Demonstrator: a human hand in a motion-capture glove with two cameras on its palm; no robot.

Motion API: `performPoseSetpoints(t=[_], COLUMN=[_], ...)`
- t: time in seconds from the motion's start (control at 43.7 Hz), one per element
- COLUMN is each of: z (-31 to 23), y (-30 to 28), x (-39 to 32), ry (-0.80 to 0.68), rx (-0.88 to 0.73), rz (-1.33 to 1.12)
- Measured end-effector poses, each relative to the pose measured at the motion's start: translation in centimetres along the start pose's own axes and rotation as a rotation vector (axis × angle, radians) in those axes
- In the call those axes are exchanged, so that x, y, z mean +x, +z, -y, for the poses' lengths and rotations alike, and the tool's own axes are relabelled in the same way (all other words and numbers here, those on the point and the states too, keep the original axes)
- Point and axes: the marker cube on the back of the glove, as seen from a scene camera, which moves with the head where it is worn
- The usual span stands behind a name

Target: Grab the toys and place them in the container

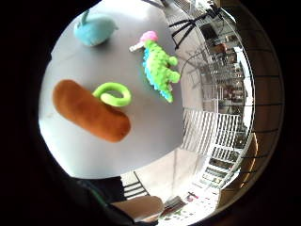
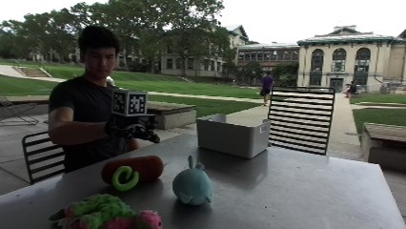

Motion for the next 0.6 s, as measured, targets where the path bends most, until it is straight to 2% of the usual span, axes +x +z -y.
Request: performPoseSetpoints(t=[0.206,0.595], z=[-0.2,-0.5], y=[6.1,11.6], x=[2.0,2.1], ry=[0.036,0.068], rx=[-0.069,-0.206], rz=[0.021,0.071])
